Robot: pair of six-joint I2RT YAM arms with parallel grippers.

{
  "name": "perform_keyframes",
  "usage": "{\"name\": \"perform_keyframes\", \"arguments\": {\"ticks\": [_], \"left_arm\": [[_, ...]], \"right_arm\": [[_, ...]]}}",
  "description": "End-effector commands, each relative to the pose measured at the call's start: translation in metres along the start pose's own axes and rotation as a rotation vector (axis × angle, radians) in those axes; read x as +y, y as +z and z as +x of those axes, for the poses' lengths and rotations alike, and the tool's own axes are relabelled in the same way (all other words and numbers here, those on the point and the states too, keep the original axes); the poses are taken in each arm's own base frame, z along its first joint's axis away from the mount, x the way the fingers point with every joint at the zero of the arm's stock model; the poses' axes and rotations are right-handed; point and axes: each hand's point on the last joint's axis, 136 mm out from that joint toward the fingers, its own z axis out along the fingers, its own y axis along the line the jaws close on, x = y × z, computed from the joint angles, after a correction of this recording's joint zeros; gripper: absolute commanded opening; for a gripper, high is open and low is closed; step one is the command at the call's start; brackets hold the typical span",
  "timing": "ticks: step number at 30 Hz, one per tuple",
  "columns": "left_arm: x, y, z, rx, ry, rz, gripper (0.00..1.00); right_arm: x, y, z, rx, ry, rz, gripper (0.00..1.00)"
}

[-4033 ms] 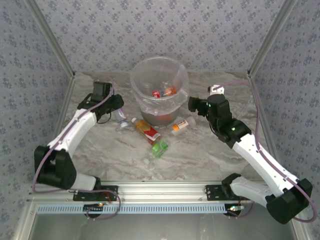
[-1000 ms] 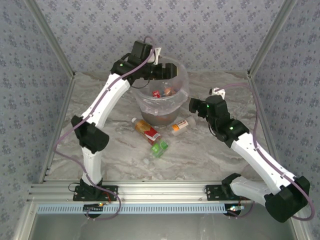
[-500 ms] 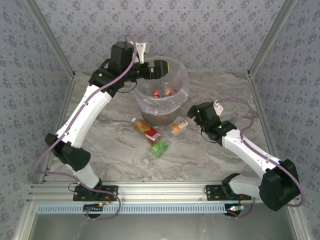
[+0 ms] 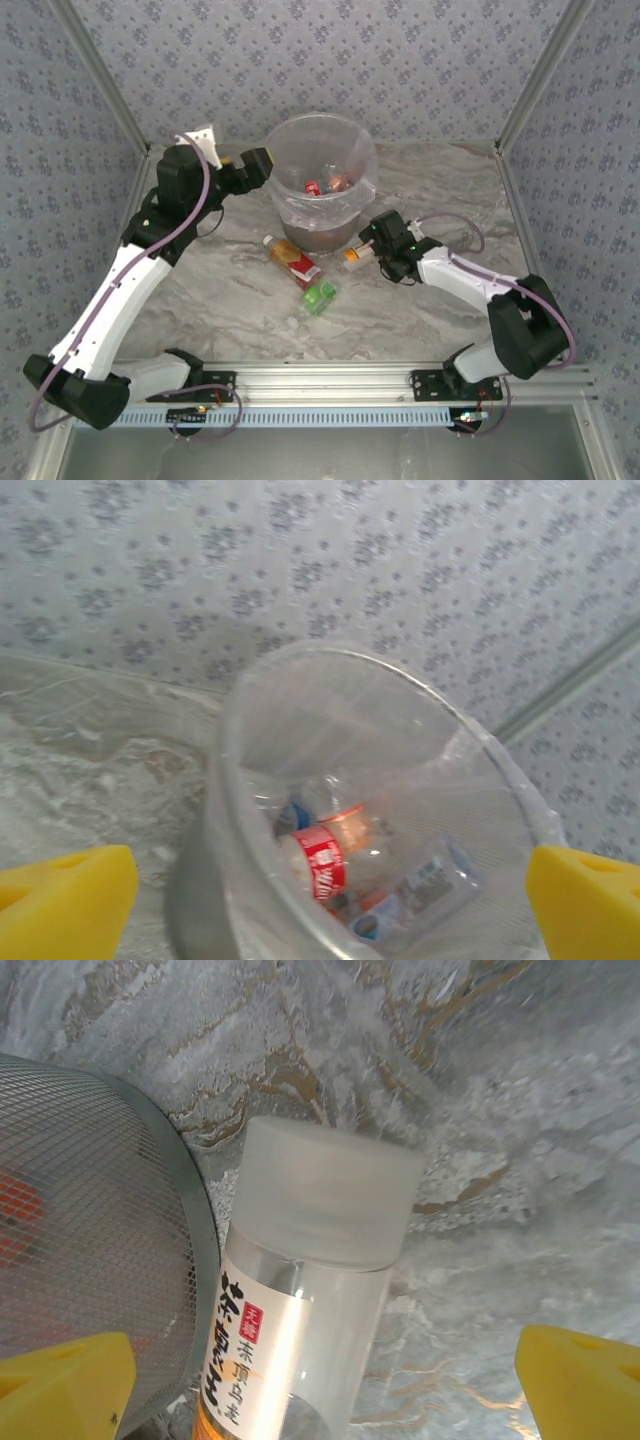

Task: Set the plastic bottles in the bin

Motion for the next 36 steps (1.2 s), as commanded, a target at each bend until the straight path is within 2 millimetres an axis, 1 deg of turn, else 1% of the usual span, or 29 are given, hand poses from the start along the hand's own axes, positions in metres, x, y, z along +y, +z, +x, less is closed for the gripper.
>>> {"name": "perform_keyframes", "arguments": {"ticks": [1,5,10,12,16,18,22,25,30,36], "left_arm": [[0.02,-0.004,-0.008,-0.057,-0.051,-0.069,0.99],[0.035,-0.008,-0.001,-0.047,-0.055,-0.117,0.99],[0.049,-0.009,0.009,-0.029,-0.062,-0.157,0.99],[0.055,-0.008,0.013,-0.016,-0.063,-0.174,0.99],[0.065,-0.007,0.022,0.008,-0.071,-0.204,0.99],[0.069,-0.007,0.025,0.016,-0.075,-0.216,0.99],[0.076,-0.008,0.027,0.019,-0.08,-0.233,0.99],[0.079,-0.009,0.026,0.015,-0.082,-0.244,0.99],[0.082,-0.006,0.028,0.014,-0.096,-0.249,0.99],[0.083,-0.001,0.031,0.028,-0.106,-0.246,1.0]], "right_arm": [[0.015,0.006,0.005,0.007,0.079,-0.014,1.0],[0.017,0.016,0.012,0.016,0.087,0.014,0.99],[0.01,0.027,0.023,0.031,0.098,0.058,0.96],[0.011,0.031,0.026,0.034,0.092,0.065,0.95],[0.013,0.039,0.031,0.035,0.069,0.081,0.93],[0.015,0.045,0.032,0.028,0.029,0.083,0.92],[0.0,0.054,0.033,0.015,-0.008,0.157,0.9],[-0.012,0.053,0.031,-0.014,-0.047,0.205,0.9],[-0.02,0.043,0.023,-0.079,-0.098,0.247,0.87],[-0.029,0.047,0.029,-0.053,-0.103,0.251,0.8]]}}
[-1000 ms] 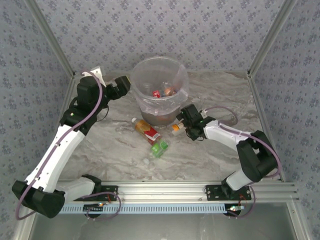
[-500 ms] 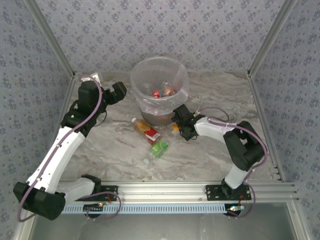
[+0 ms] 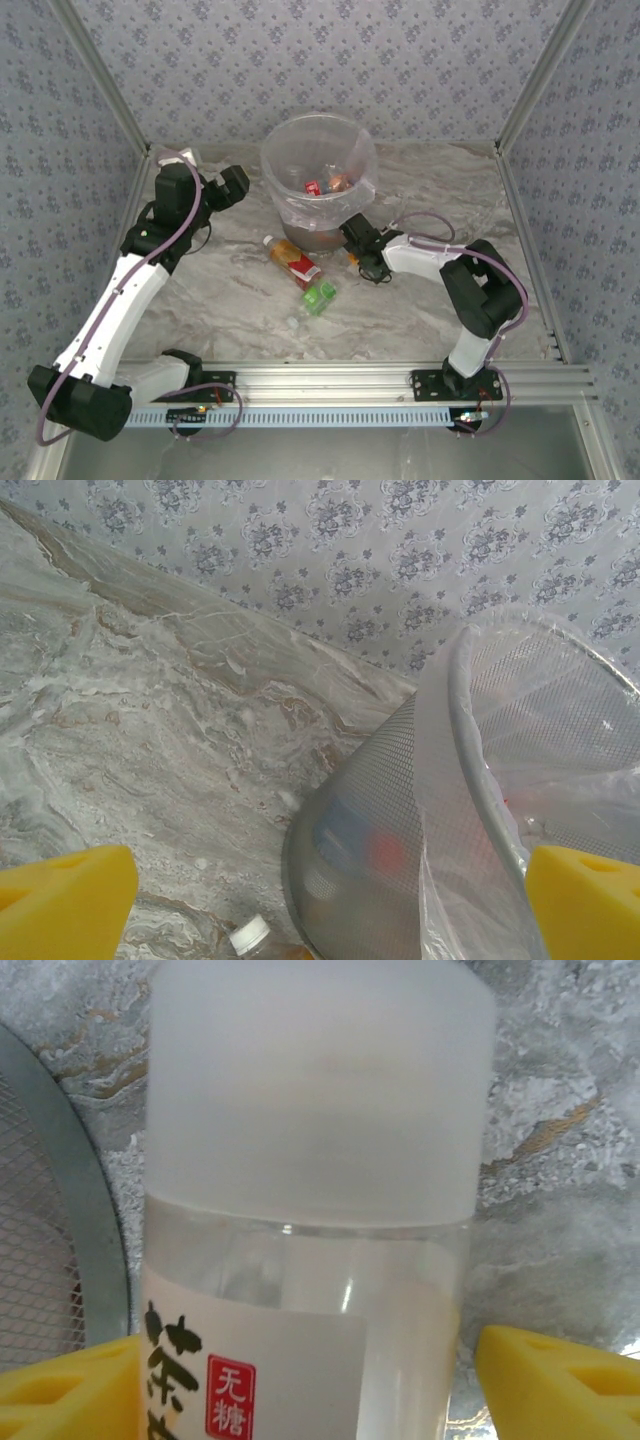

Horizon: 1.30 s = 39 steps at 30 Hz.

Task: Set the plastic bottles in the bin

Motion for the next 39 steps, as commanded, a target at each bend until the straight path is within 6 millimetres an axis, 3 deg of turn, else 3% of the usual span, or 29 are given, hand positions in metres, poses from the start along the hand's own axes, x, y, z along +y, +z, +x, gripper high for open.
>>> {"name": "perform_keyframes", "arguments": {"ticks": [1,10,24,32,39], "left_arm": [[0.002,0.001,-0.001,-0.007,-0.014,-0.003,0.99],[0.002,0.003,-0.001,-0.003,-0.014,-0.003,0.99],[0.004,0.012,0.005,0.02,-0.03,-0.015,1.0],[0.001,0.019,0.008,0.032,-0.04,0.007,0.99],[0.002,0.025,0.012,0.03,-0.054,0.013,1.0]], "right_arm": [[-0.022,0.005,-0.001,-0.027,-0.038,0.078,0.78],[-0.025,-0.005,-0.014,-0.091,-0.065,0.042,0.54],[-0.025,-0.029,-0.036,-0.216,-0.079,-0.082,0.4],[-0.021,-0.065,-0.058,-0.339,-0.14,-0.144,0.39],[-0.013,-0.117,-0.085,-0.525,-0.214,-0.181,0.39]]}}
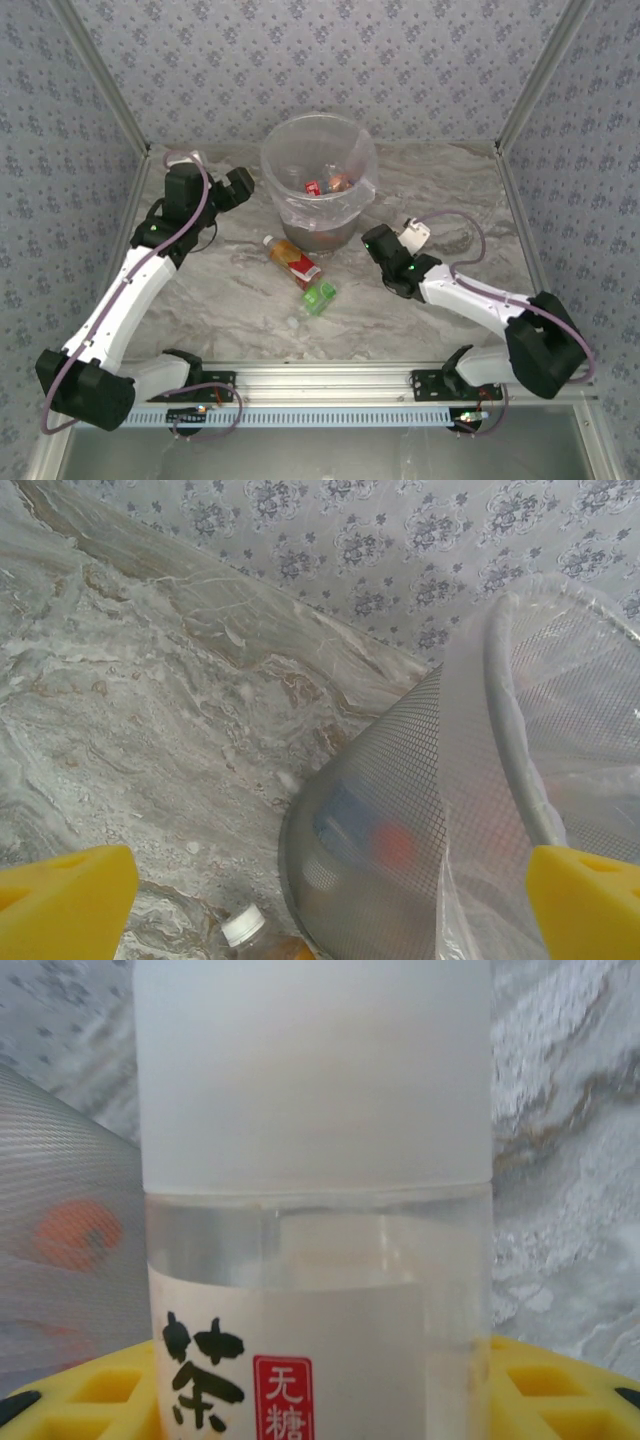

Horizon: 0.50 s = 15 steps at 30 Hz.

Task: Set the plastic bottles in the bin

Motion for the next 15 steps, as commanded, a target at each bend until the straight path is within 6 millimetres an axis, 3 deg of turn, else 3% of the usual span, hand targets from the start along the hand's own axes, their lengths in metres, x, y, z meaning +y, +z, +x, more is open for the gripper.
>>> {"name": "perform_keyframes", "arguments": {"ticks": [1,5,15], "left_arm": [[-0.003,0.002,-0.006,-0.025,-0.024,0.019,1.0],[0.001,0.003,-0.005,-0.034,-0.031,0.009,0.99],[0.008,0.0,-0.005,-0.056,-0.045,-0.015,0.99]], "right_arm": [[-0.003,-0.02,-0.035,-0.16,-0.069,0.025,0.39],[0.003,-0.04,-0.062,-0.245,-0.102,-0.009,0.38],[0.044,-0.078,-0.124,-0.334,-0.156,-0.206,0.37]]}}
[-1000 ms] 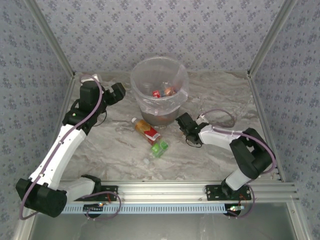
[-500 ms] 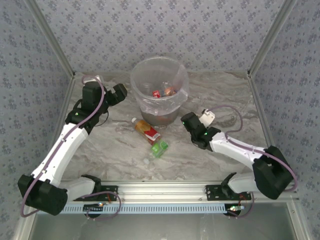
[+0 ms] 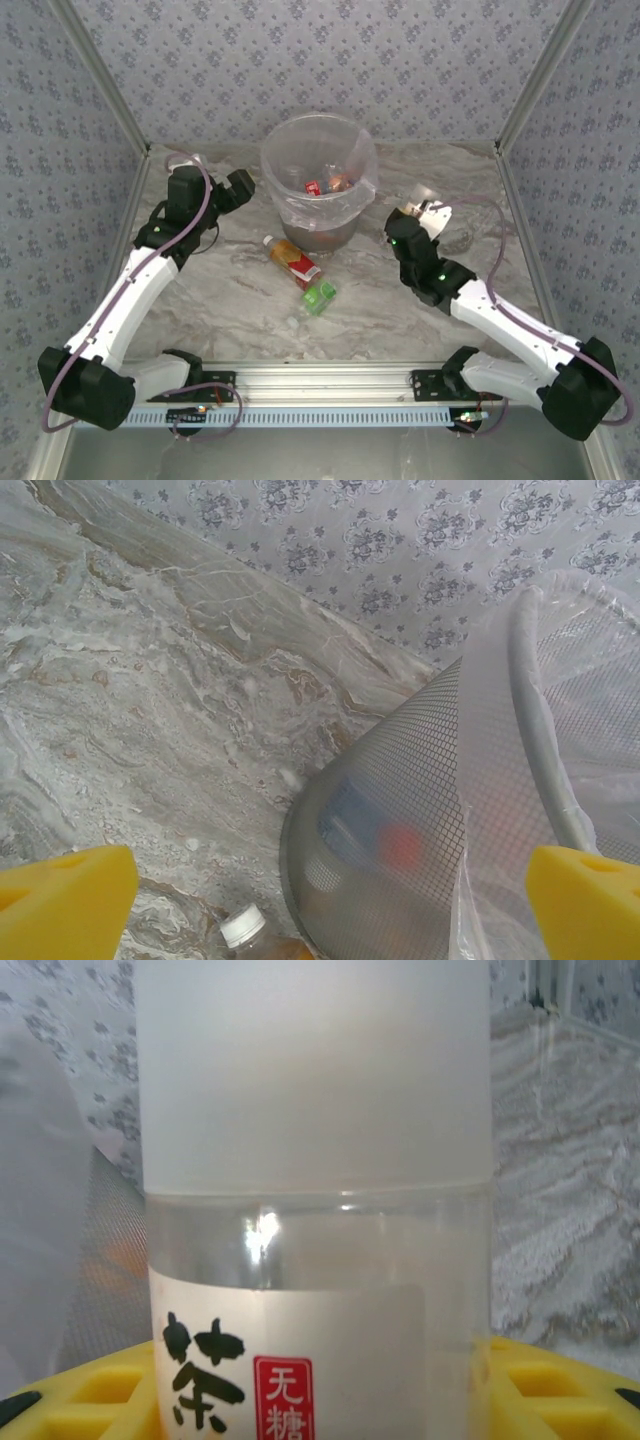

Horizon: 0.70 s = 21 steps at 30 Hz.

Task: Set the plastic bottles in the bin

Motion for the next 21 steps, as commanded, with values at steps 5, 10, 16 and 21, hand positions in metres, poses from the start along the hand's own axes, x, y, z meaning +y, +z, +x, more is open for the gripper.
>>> {"name": "perform_keyframes", "arguments": {"ticks": [5,10,16,21], "left_arm": [[0.009,-0.011,-0.012,-0.085,-0.026,-0.02,0.99],[0.014,-0.015,-0.013,-0.104,-0.025,-0.029,0.99],[0.016,-0.018,-0.01,-0.092,-0.016,-0.04,0.99],[0.019,-0.019,-0.009,-0.087,-0.016,-0.052,0.99]], "right_arm": [[0.041,-0.007,-0.058,-0.06,0.002,-0.213,0.37],[0.075,-0.009,-0.087,-0.049,-0.007,-0.403,0.38],[0.12,-0.019,-0.119,-0.067,-0.097,-0.587,0.39],[0.174,-0.017,-0.128,0.026,-0.203,-0.758,0.4]]}}
